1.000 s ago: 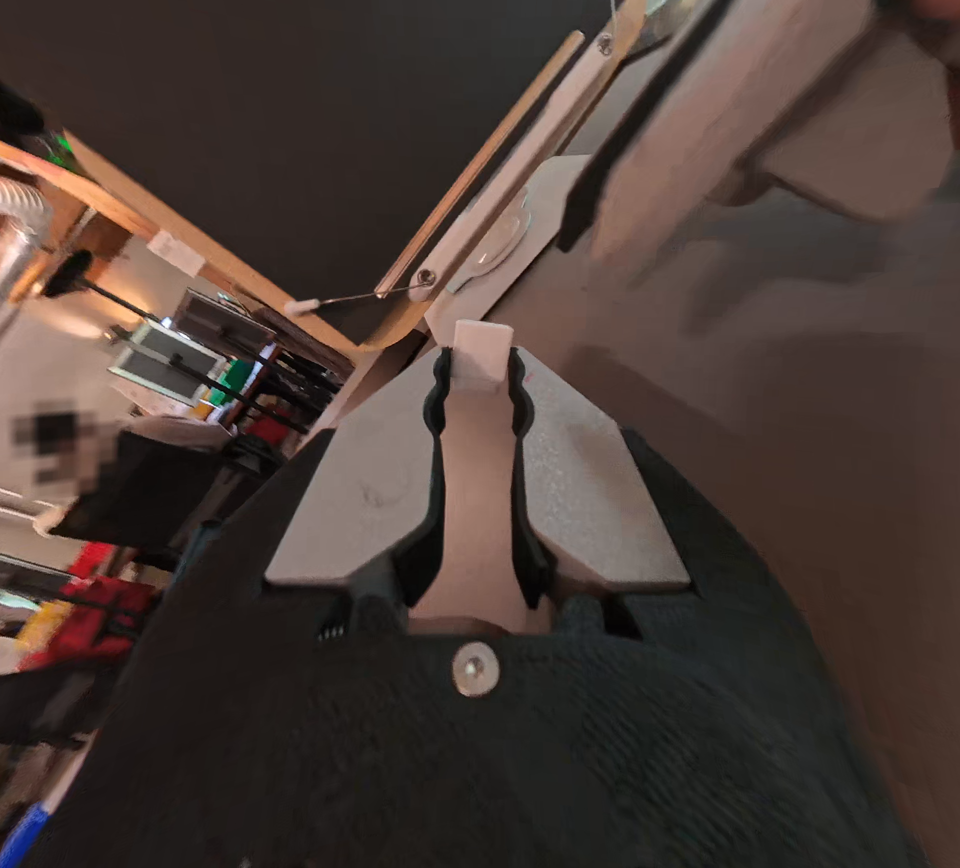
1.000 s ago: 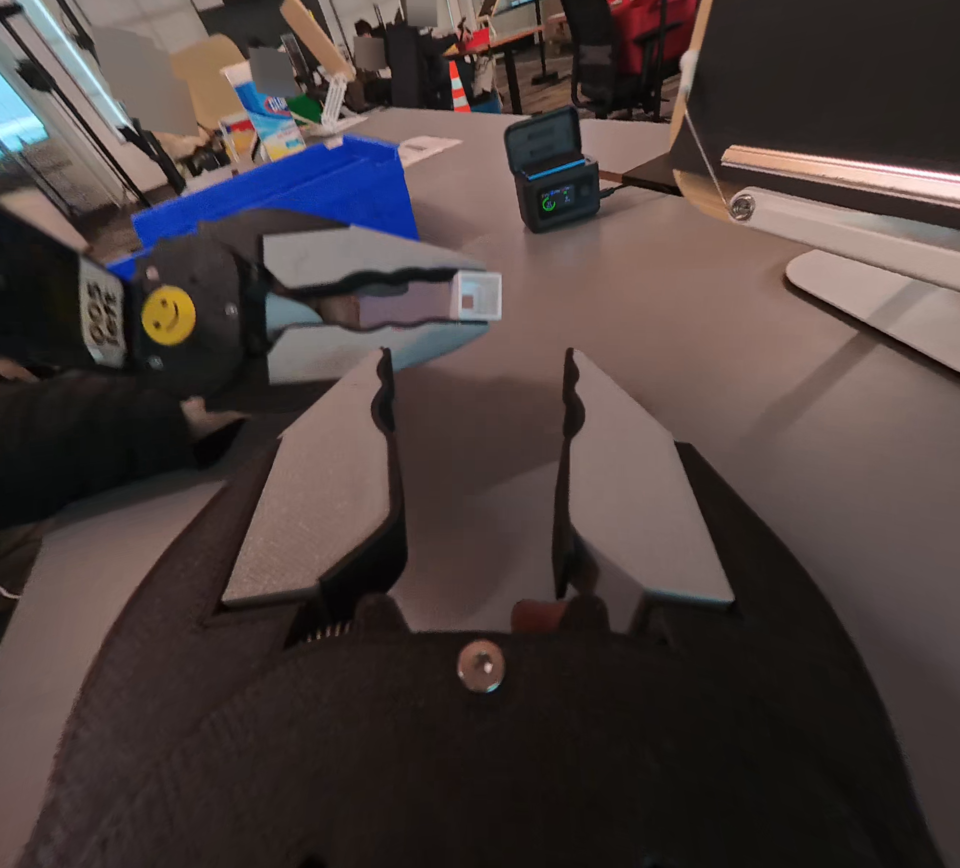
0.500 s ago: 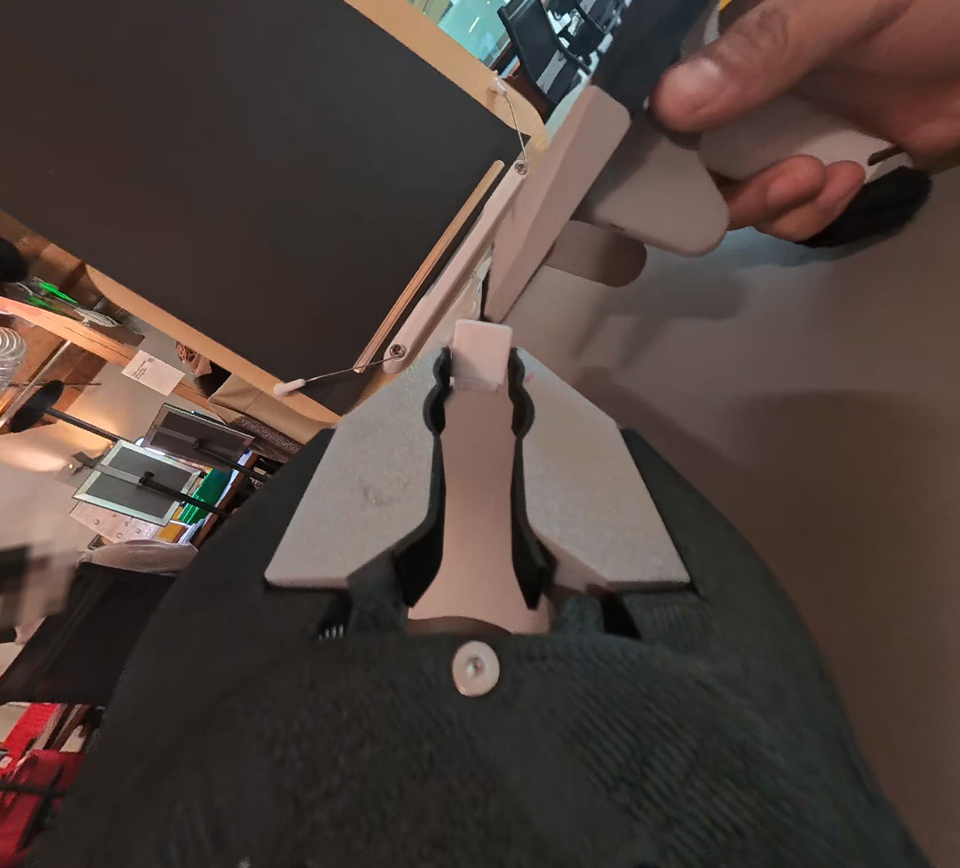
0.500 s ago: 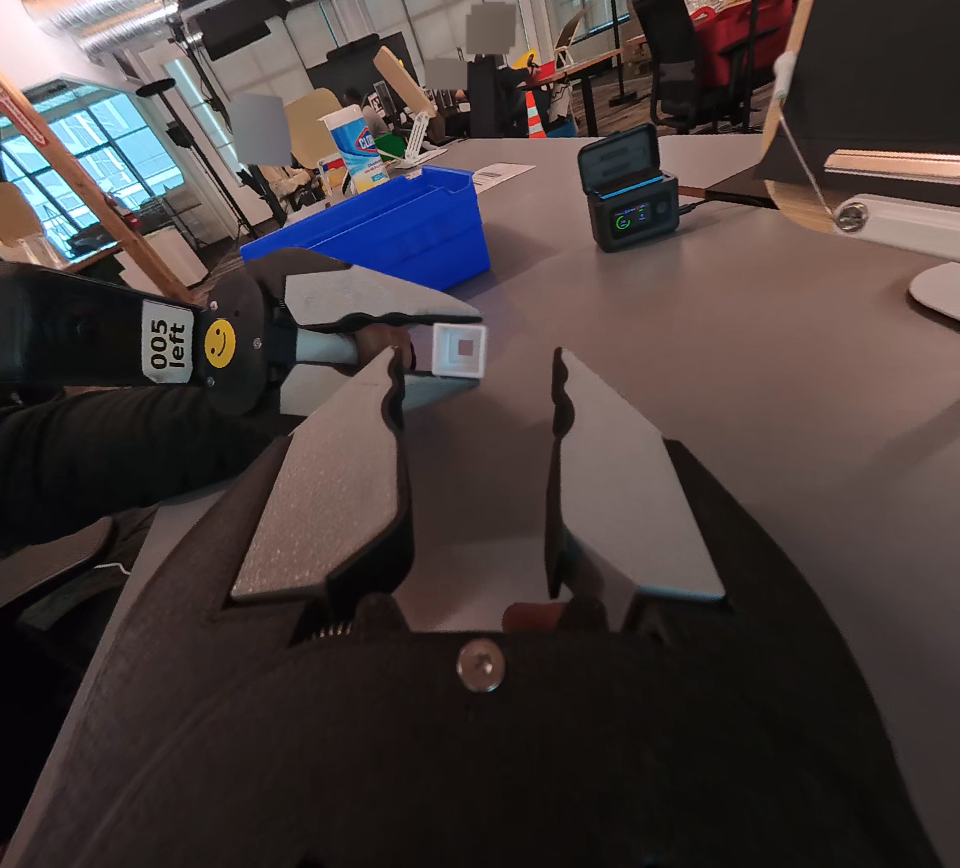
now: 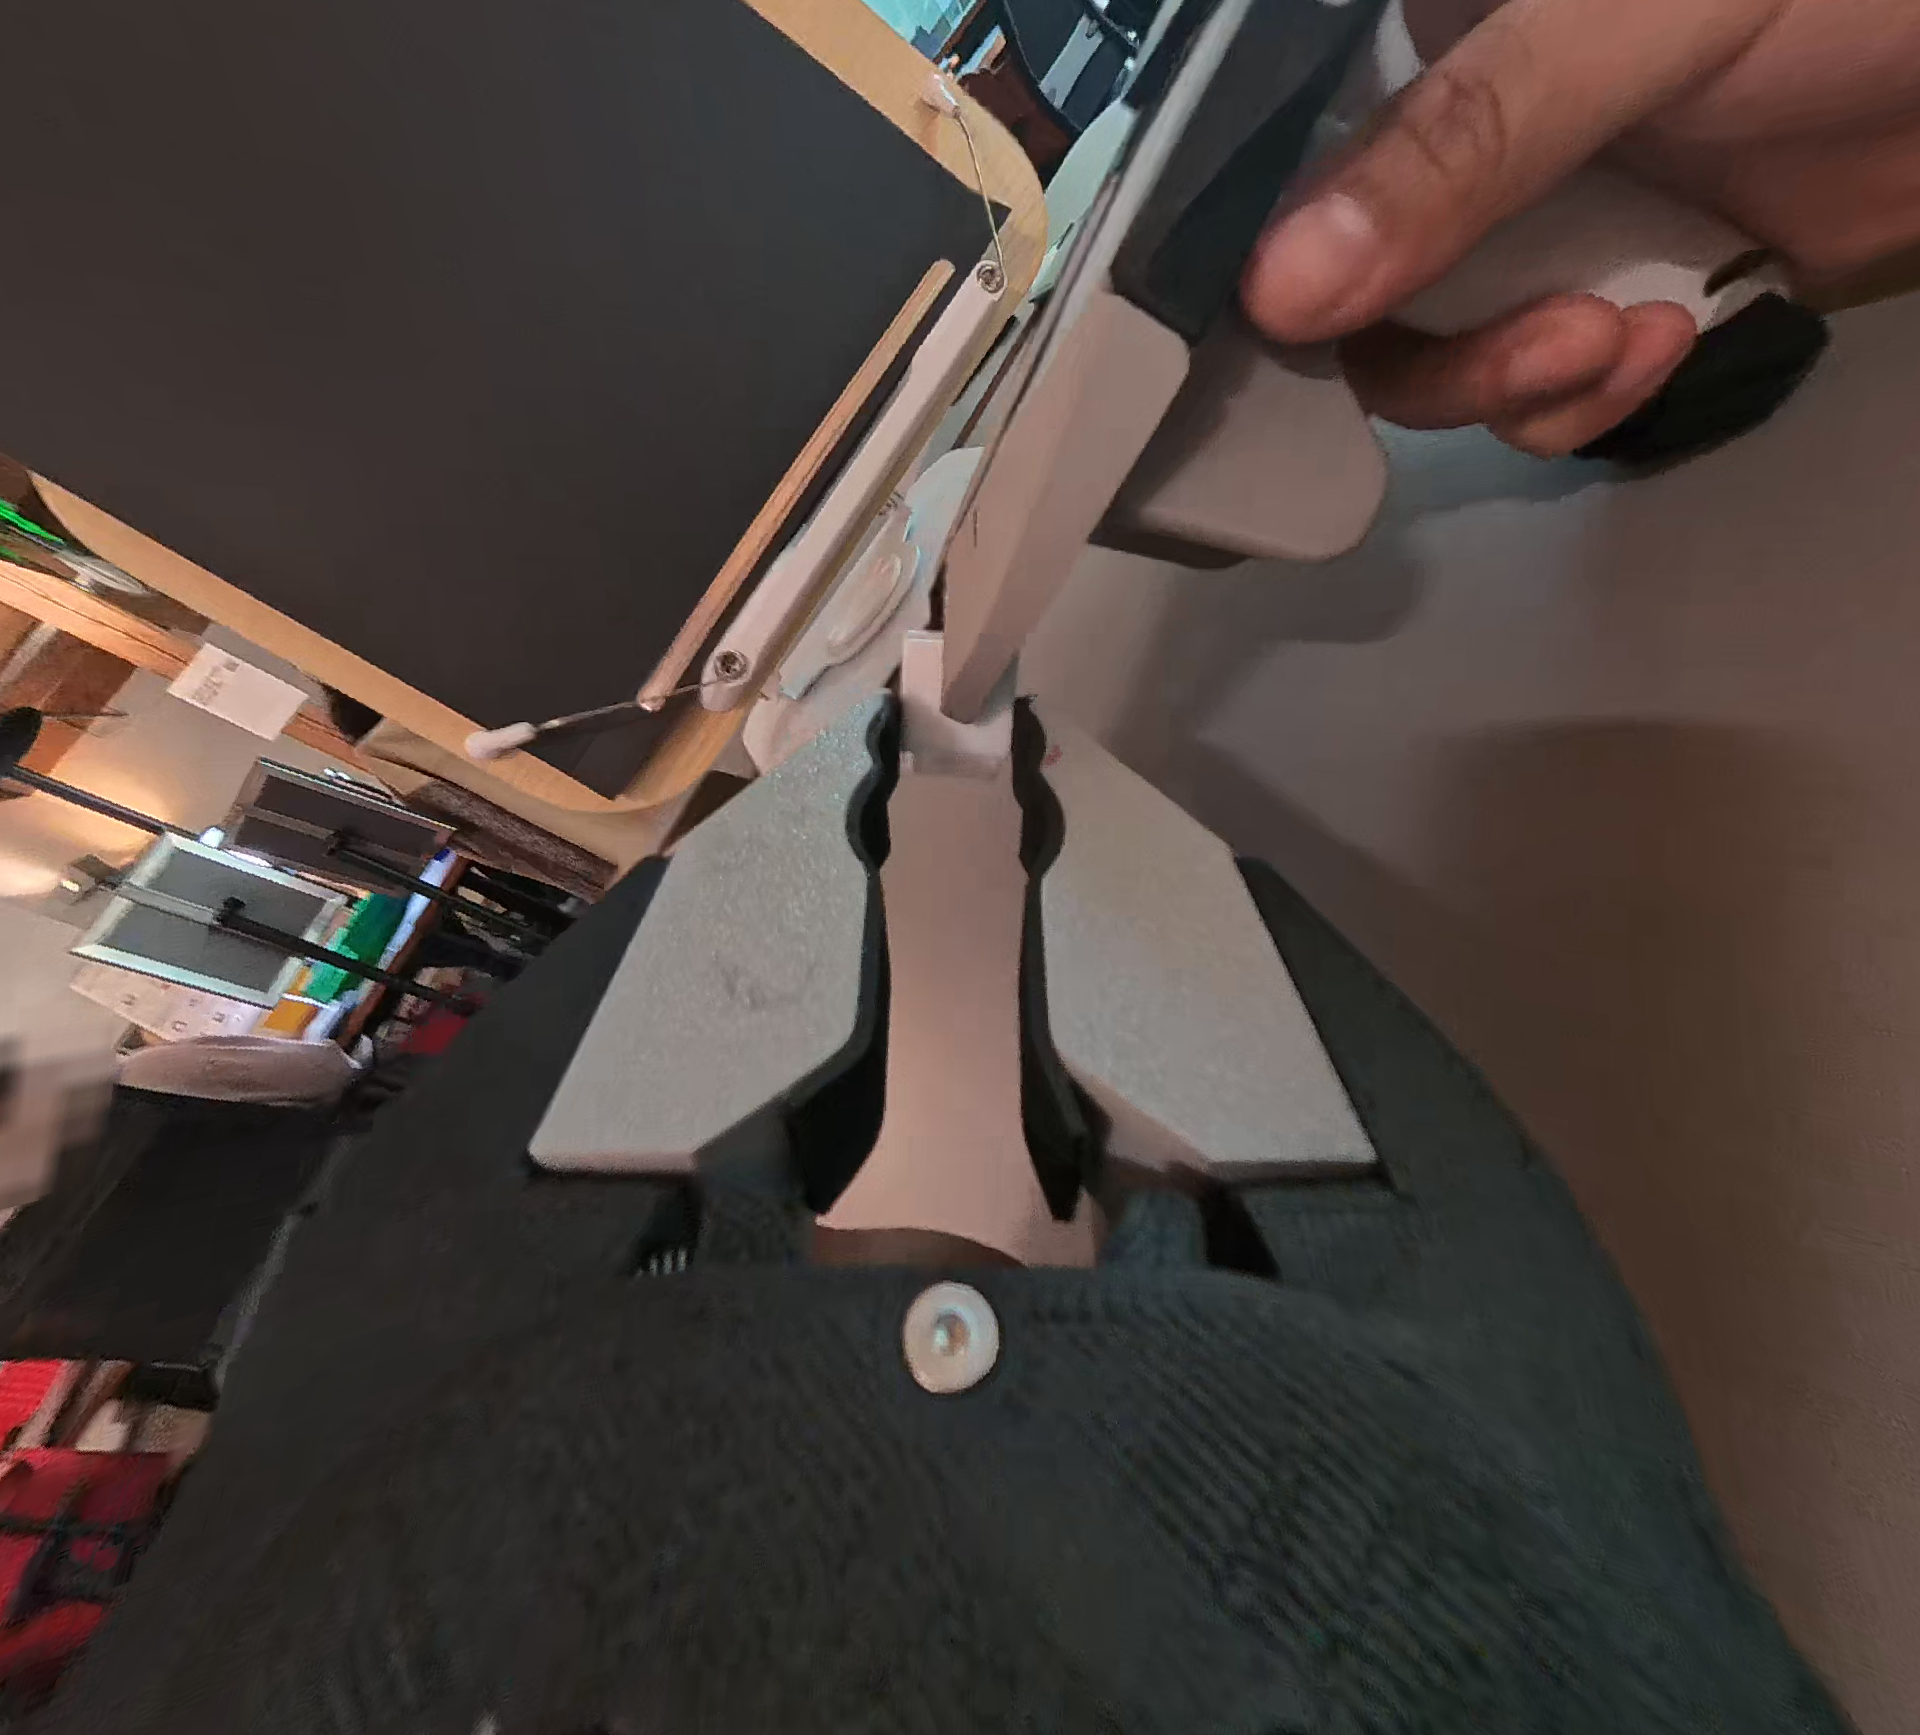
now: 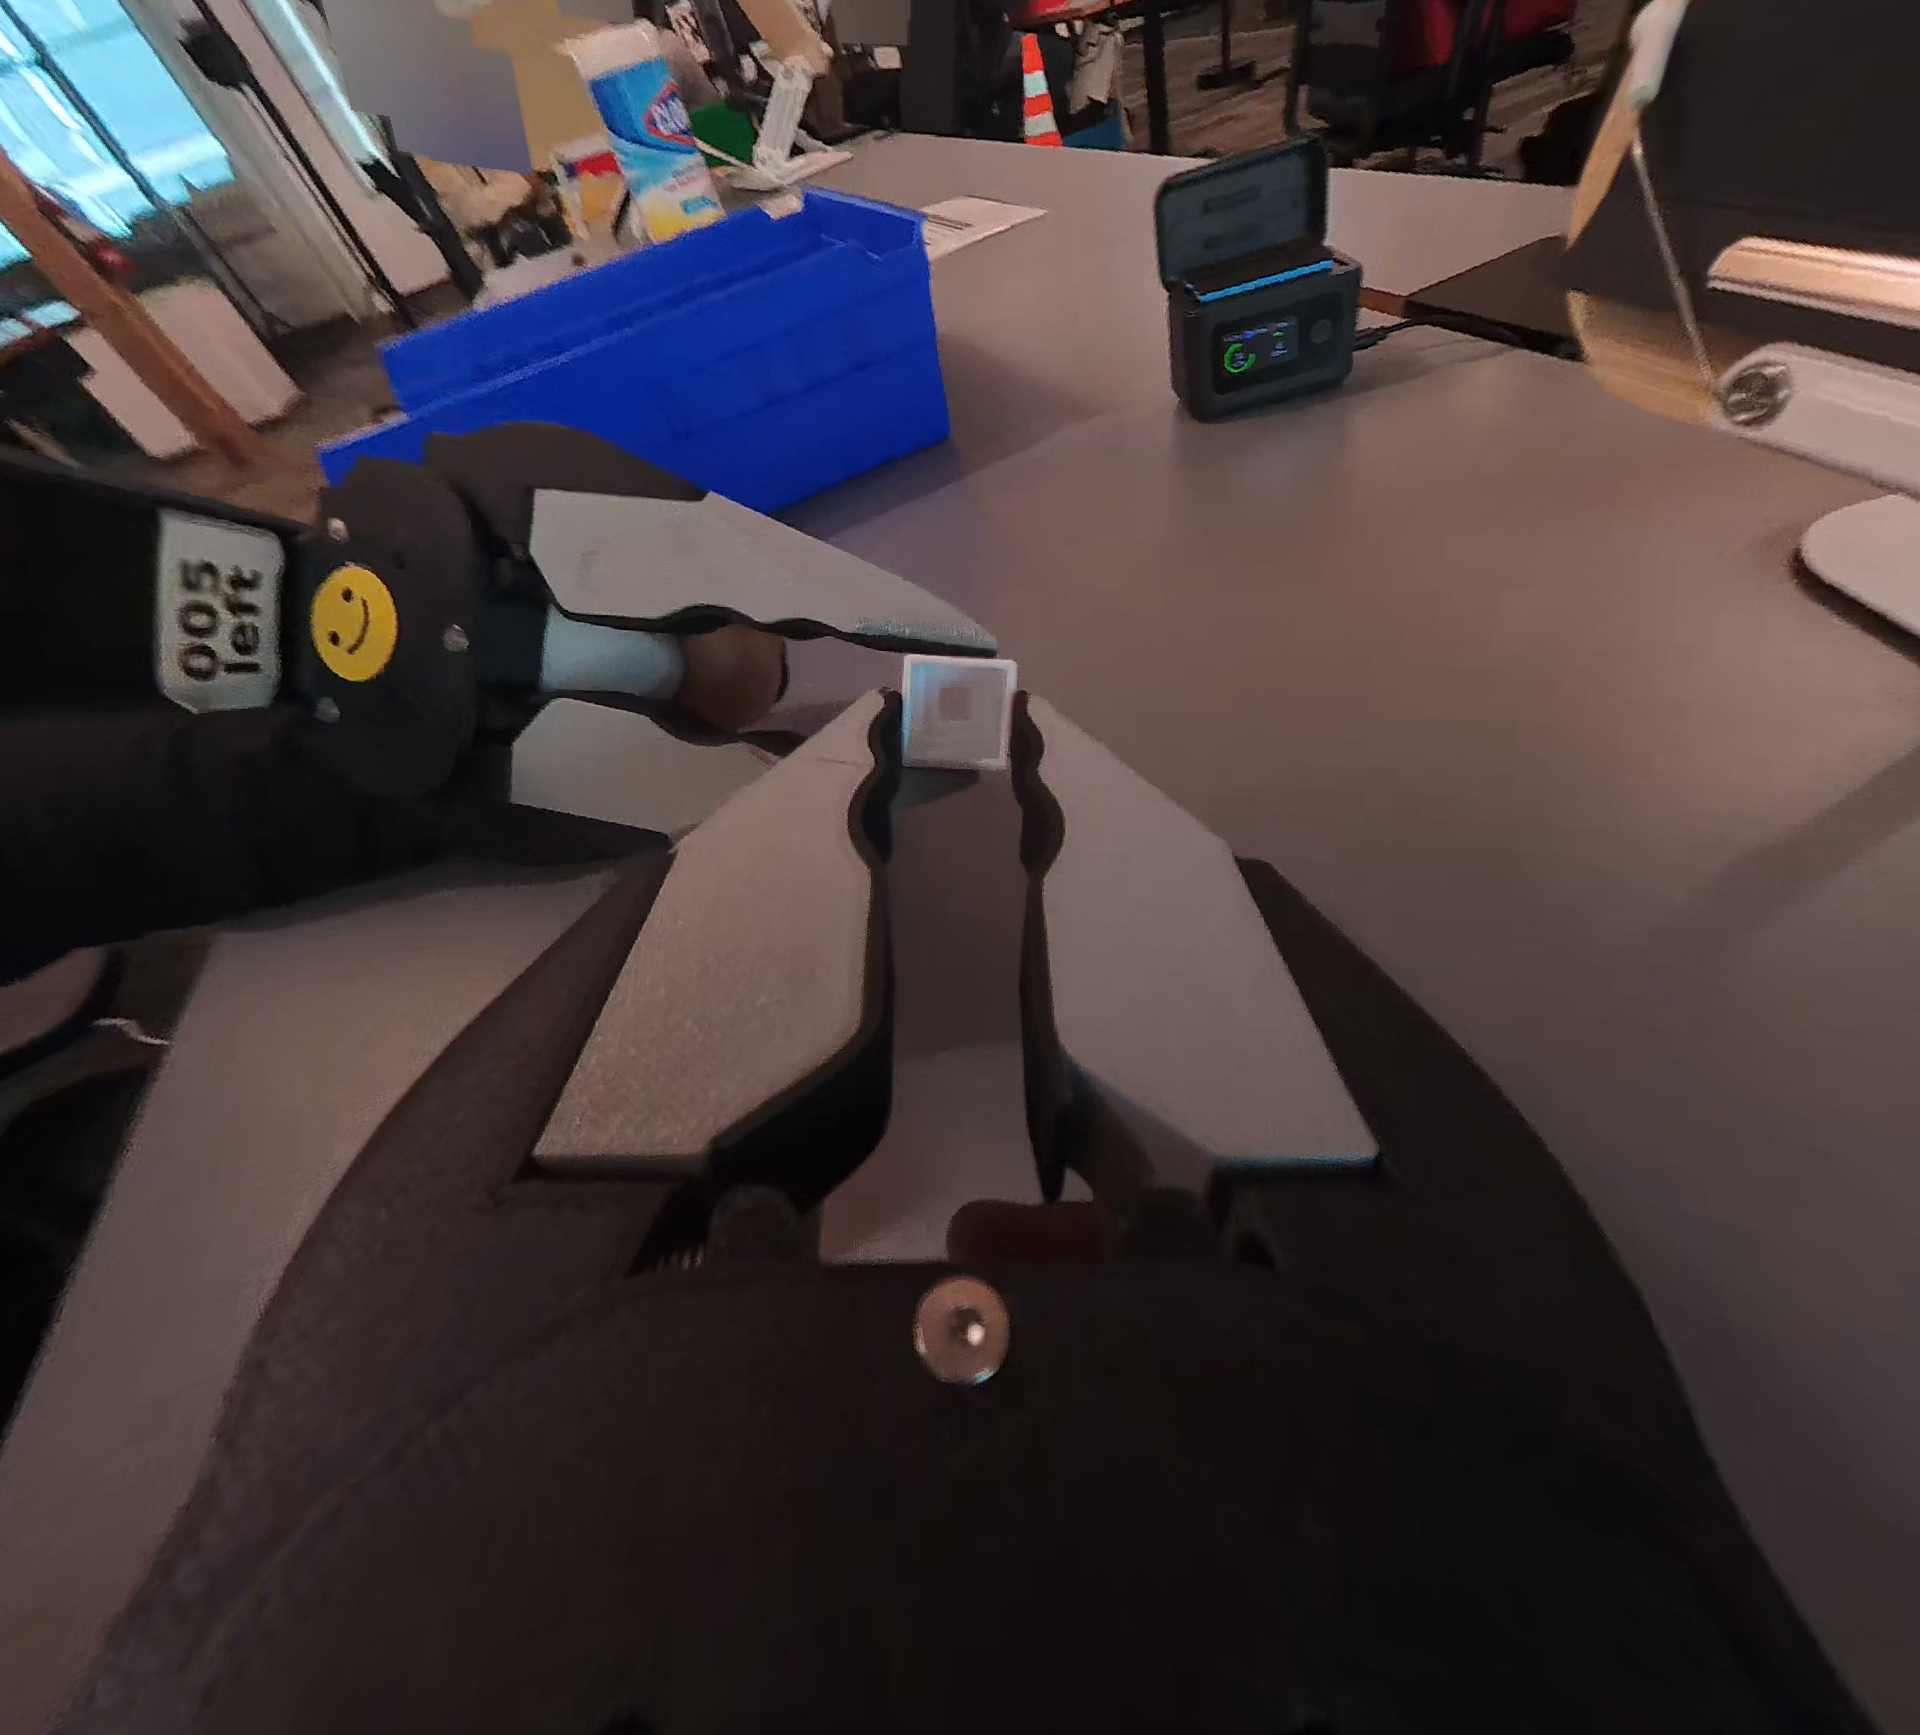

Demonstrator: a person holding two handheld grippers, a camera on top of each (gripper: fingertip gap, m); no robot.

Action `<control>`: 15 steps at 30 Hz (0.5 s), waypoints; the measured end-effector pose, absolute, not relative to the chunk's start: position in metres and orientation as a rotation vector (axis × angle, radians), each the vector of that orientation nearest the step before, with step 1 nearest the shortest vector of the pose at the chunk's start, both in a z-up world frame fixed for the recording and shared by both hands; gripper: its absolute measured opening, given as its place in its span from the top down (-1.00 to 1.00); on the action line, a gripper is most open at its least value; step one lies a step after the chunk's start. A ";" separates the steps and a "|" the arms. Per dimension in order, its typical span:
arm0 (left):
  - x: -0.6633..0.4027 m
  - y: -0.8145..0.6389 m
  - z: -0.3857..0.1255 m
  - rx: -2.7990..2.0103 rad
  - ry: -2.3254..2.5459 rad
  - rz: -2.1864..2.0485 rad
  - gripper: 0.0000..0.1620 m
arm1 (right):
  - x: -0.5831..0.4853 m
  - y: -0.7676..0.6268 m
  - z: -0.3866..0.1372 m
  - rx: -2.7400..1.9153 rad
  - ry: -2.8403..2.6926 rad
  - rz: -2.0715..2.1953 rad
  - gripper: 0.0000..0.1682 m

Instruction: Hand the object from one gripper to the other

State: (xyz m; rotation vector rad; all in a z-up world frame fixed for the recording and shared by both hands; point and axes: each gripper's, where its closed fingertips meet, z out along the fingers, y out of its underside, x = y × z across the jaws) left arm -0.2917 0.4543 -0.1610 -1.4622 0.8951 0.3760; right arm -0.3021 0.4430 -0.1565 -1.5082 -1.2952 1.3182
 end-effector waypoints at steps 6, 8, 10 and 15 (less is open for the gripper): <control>-0.312 0.461 -0.164 -1.655 0.665 0.093 0.78 | -0.290 0.479 -0.161 -1.467 -1.280 0.843 0.80; -0.318 0.460 -0.161 -1.690 0.581 -0.019 0.81 | -0.284 0.489 -0.156 -1.395 -1.288 0.628 0.80; -0.319 0.458 -0.162 -1.744 0.501 -0.174 0.77 | -0.282 0.486 -0.148 -1.272 -1.323 0.452 0.80; -0.296 0.445 -0.154 -1.777 0.295 -0.820 0.55 | -0.291 0.463 -0.133 -0.922 -1.401 0.115 0.80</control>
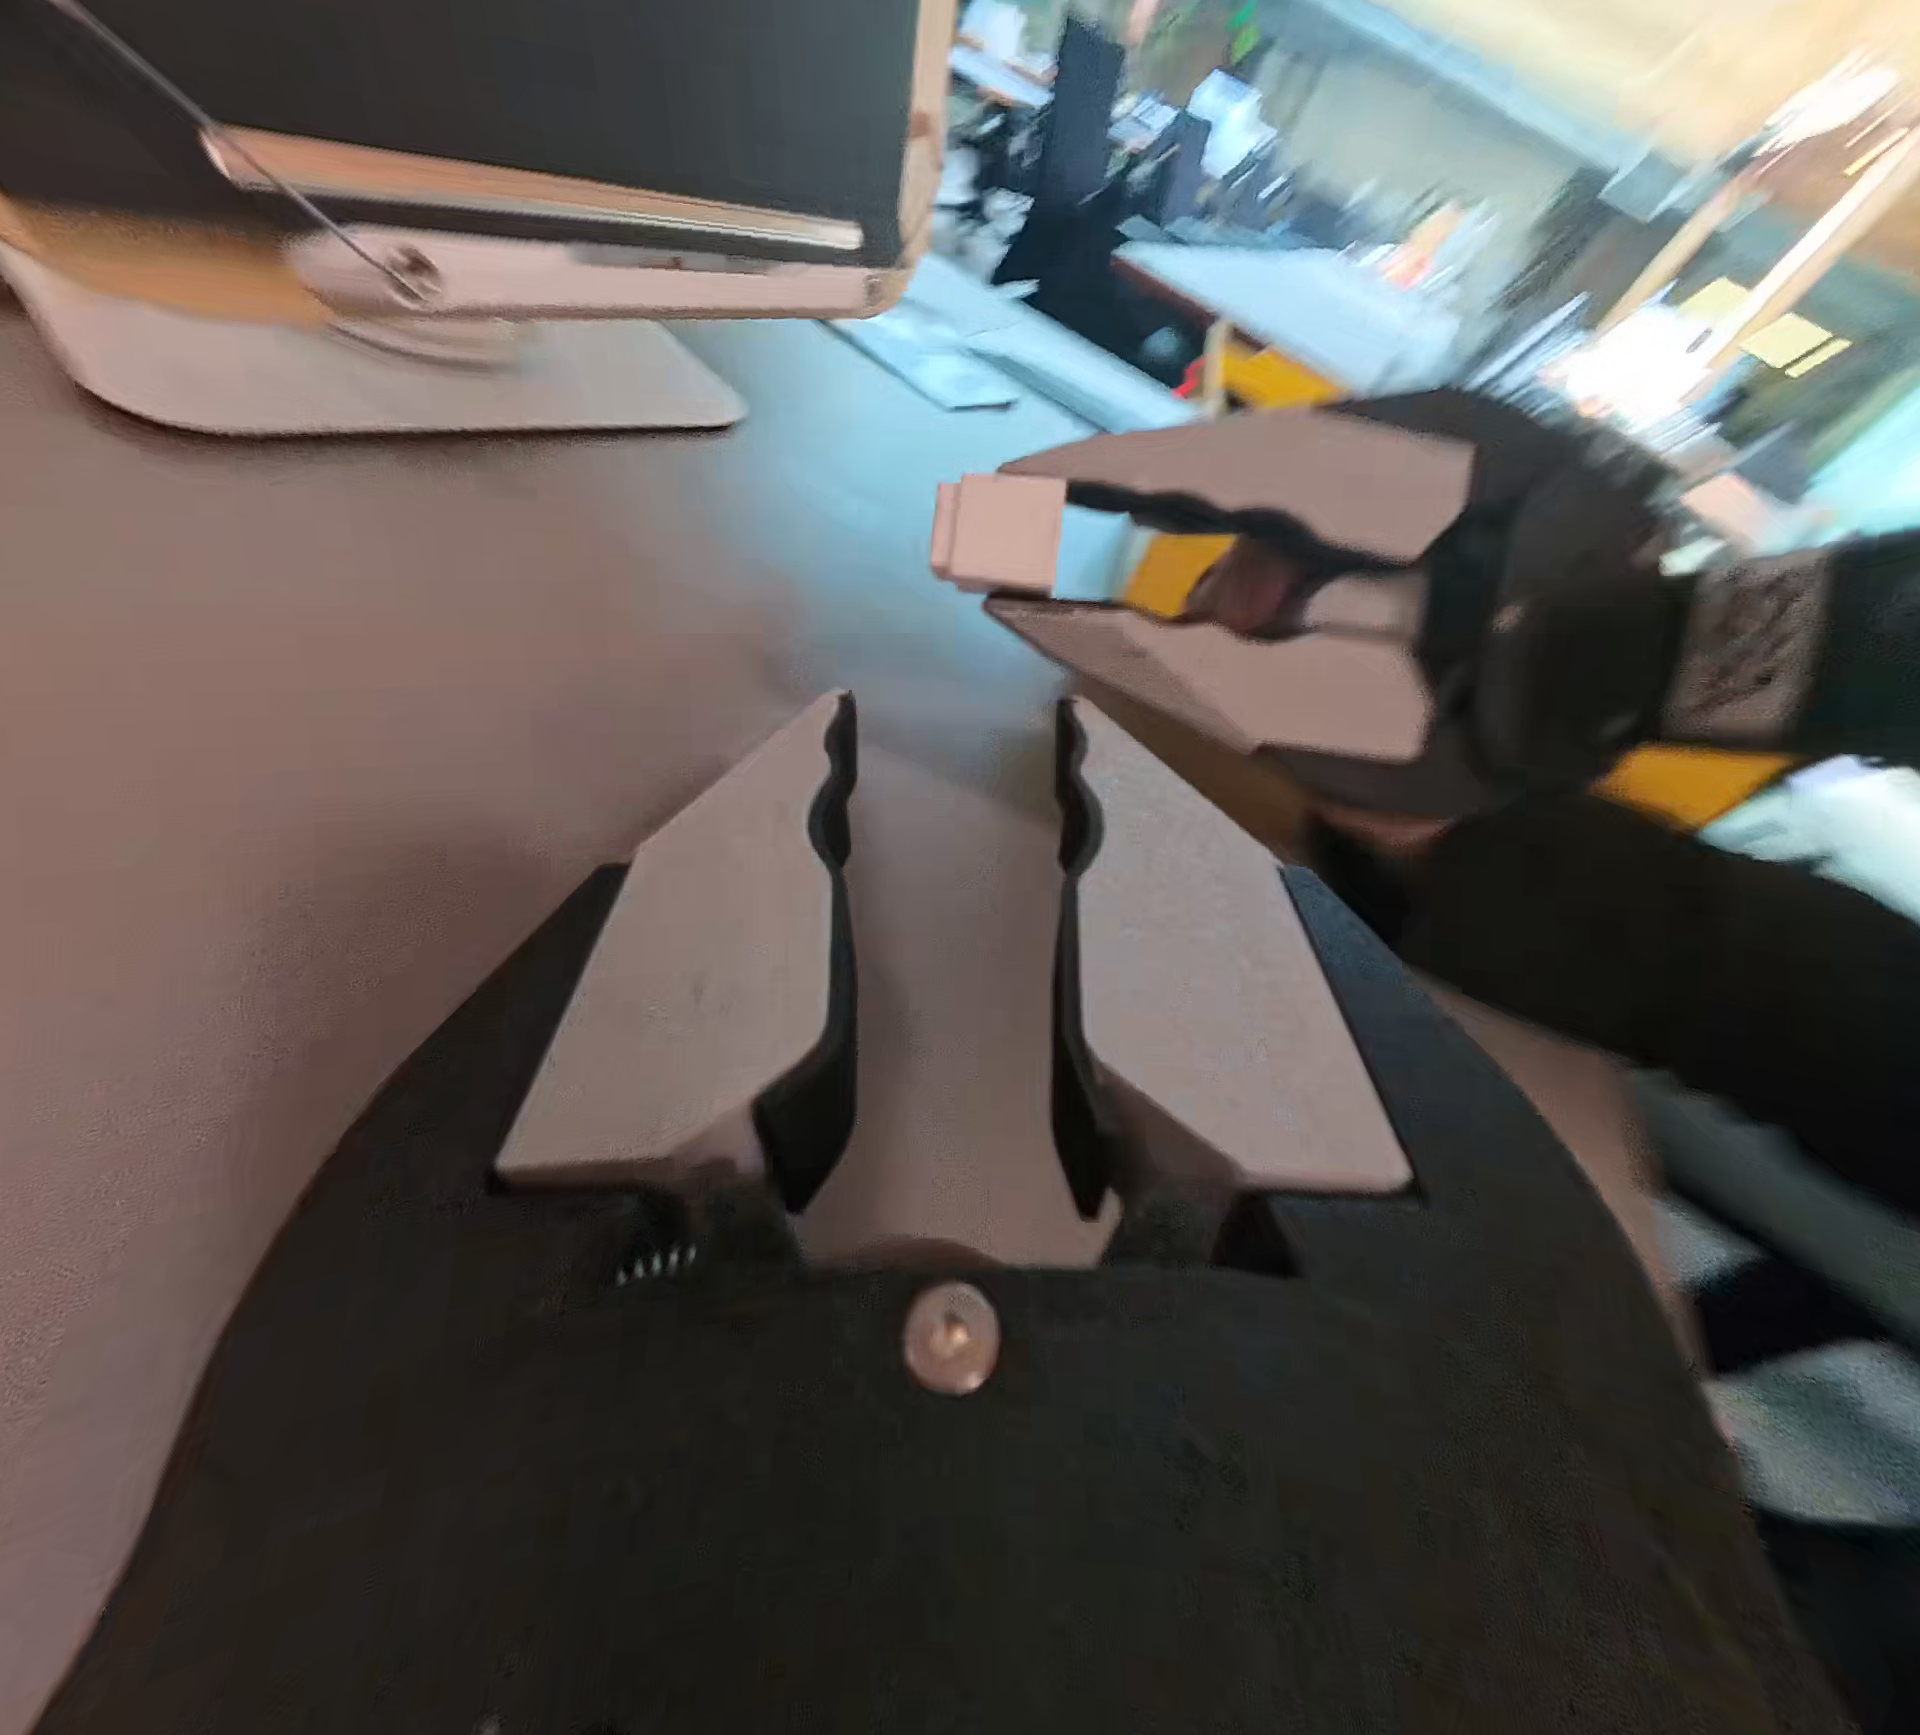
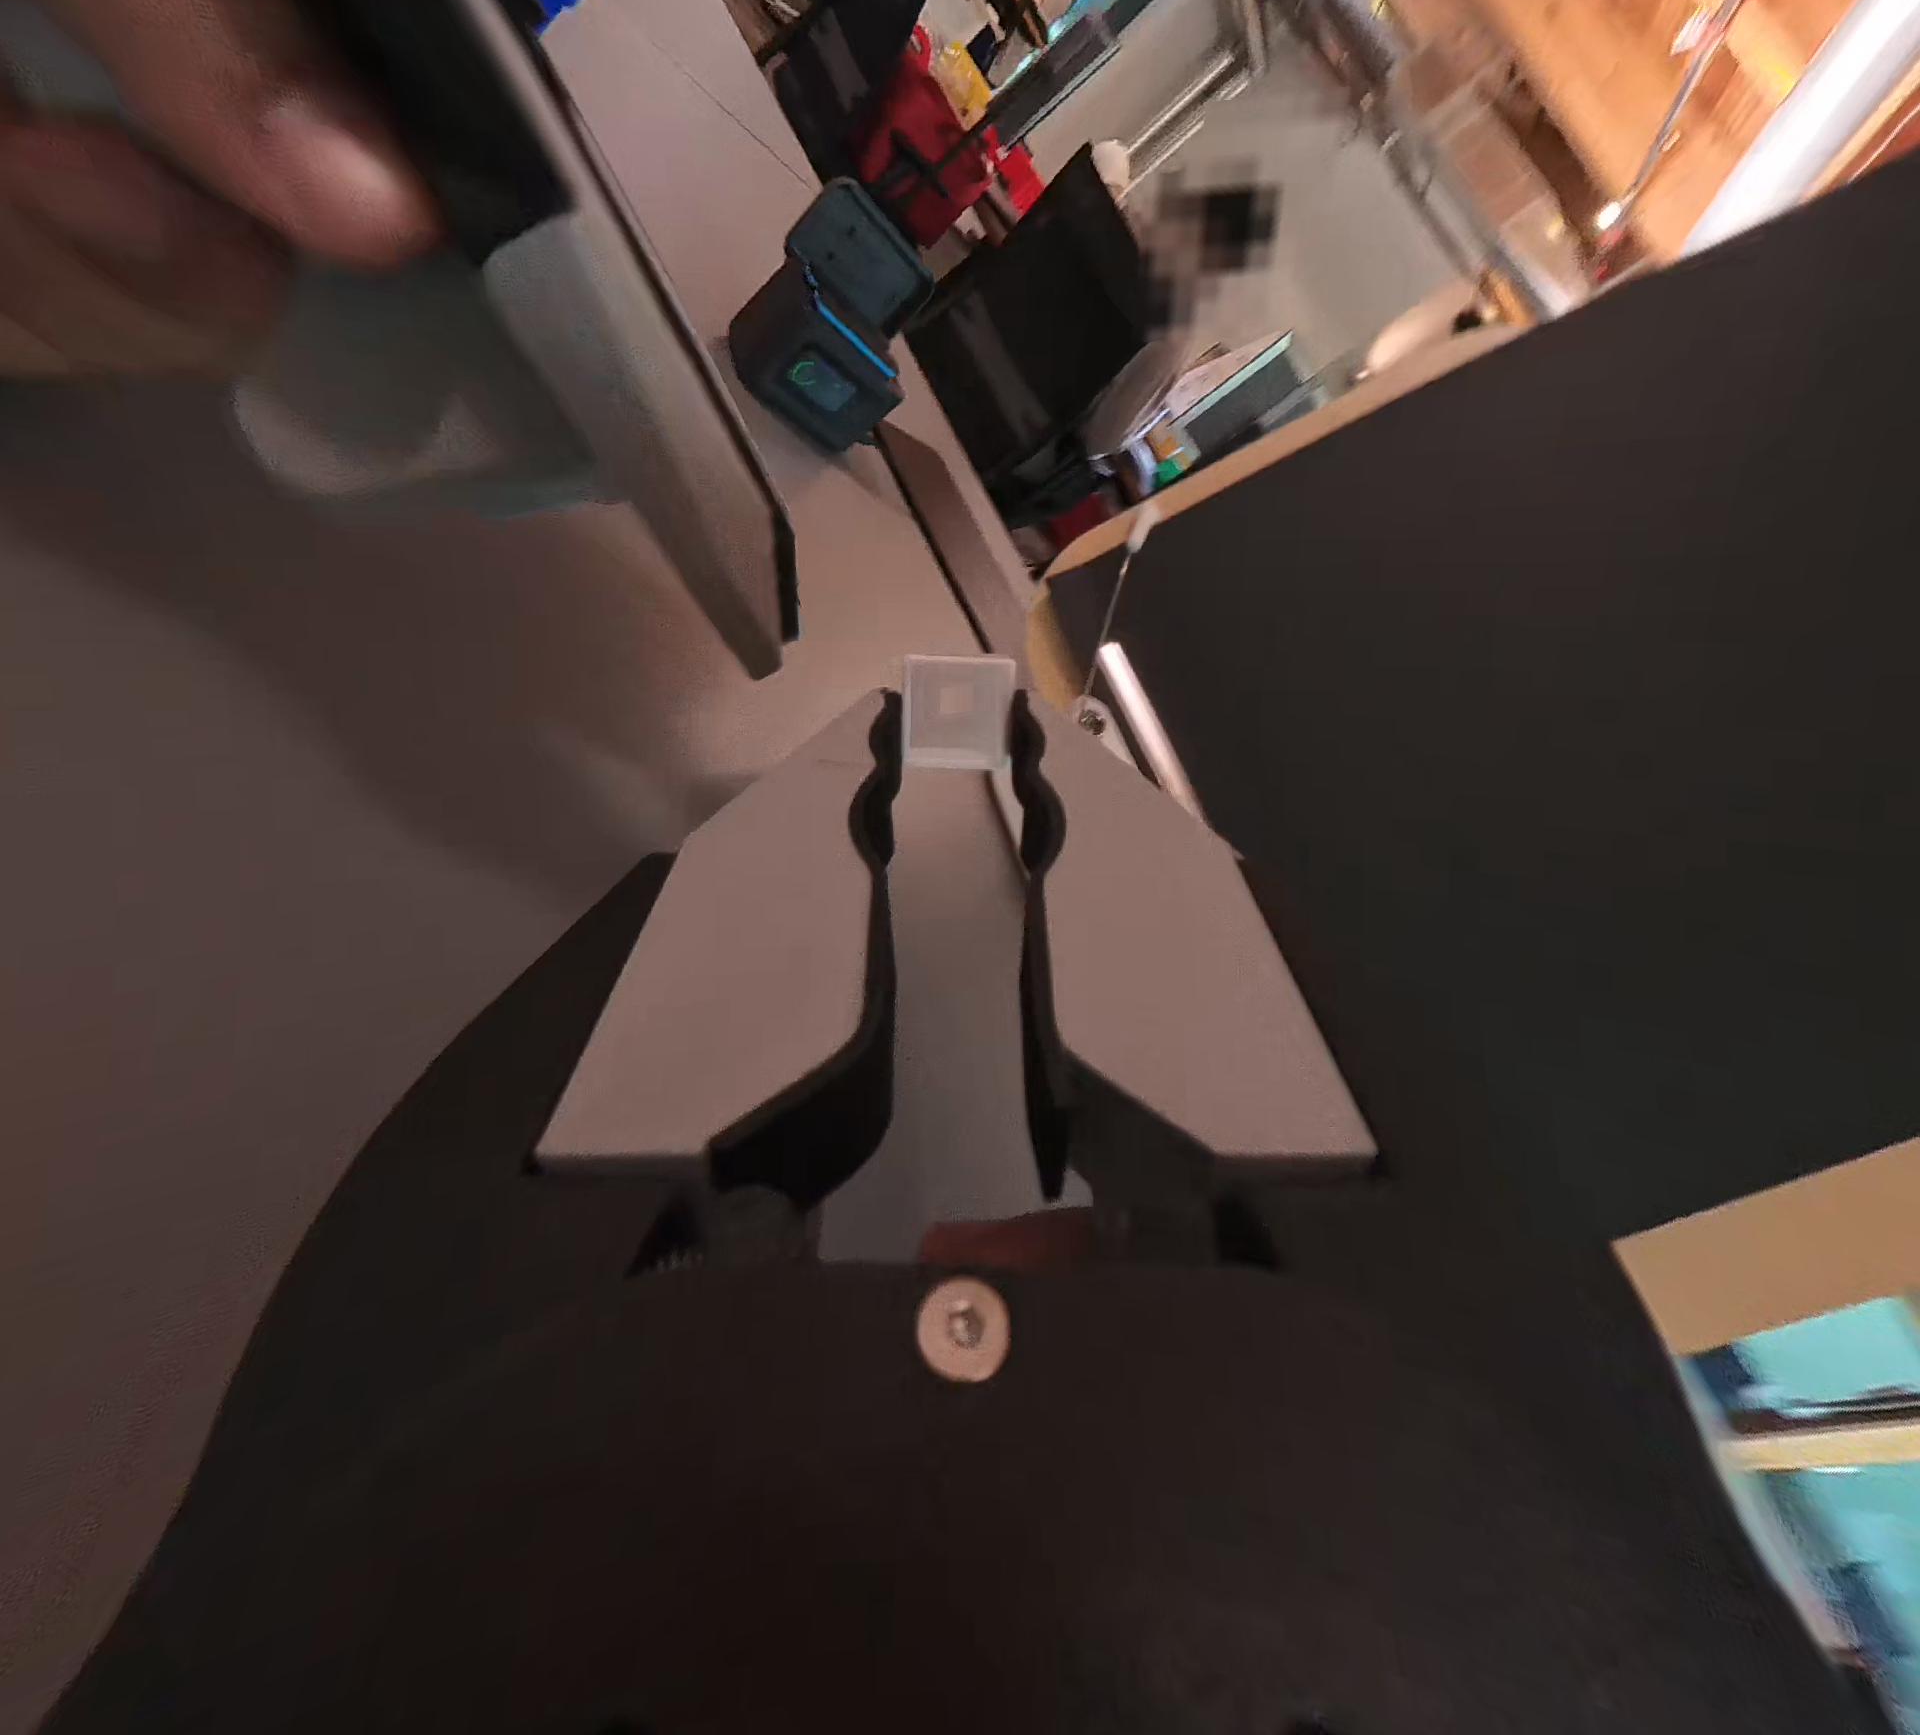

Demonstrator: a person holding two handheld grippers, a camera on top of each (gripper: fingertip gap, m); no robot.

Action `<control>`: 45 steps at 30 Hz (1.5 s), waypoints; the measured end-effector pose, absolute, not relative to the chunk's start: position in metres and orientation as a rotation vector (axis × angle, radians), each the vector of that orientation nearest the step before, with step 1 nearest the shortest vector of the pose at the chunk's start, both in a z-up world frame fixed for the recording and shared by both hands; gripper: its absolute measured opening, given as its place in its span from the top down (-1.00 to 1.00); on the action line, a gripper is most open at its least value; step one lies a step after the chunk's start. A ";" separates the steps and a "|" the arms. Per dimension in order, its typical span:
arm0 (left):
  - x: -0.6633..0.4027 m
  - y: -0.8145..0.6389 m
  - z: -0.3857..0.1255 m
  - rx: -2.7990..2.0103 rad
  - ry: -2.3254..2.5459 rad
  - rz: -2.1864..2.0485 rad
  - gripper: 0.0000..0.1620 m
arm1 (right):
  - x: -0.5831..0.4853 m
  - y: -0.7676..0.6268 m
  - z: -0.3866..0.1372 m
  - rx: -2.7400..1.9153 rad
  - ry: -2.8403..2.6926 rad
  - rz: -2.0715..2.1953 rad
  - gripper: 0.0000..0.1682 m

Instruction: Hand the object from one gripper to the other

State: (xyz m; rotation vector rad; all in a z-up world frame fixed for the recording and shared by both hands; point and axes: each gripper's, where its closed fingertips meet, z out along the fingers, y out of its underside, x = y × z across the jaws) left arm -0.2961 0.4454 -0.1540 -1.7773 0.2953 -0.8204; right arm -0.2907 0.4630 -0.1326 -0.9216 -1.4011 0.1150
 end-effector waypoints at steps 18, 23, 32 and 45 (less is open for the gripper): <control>-0.298 0.448 -0.145 -1.711 0.423 -0.497 0.44 | -0.308 0.438 -0.143 -0.668 -1.499 -0.150 0.80; -0.293 0.441 -0.144 -1.692 0.497 -0.544 0.69 | -0.308 0.432 -0.142 -0.697 -1.491 -0.052 0.80; -0.326 0.453 -0.140 -1.635 0.593 -0.032 0.72 | -0.297 0.430 -0.139 -1.102 -1.425 0.712 0.71; -0.294 0.433 -0.124 -1.188 1.005 0.584 0.72 | -0.295 0.429 -0.127 -1.437 -1.225 1.457 0.48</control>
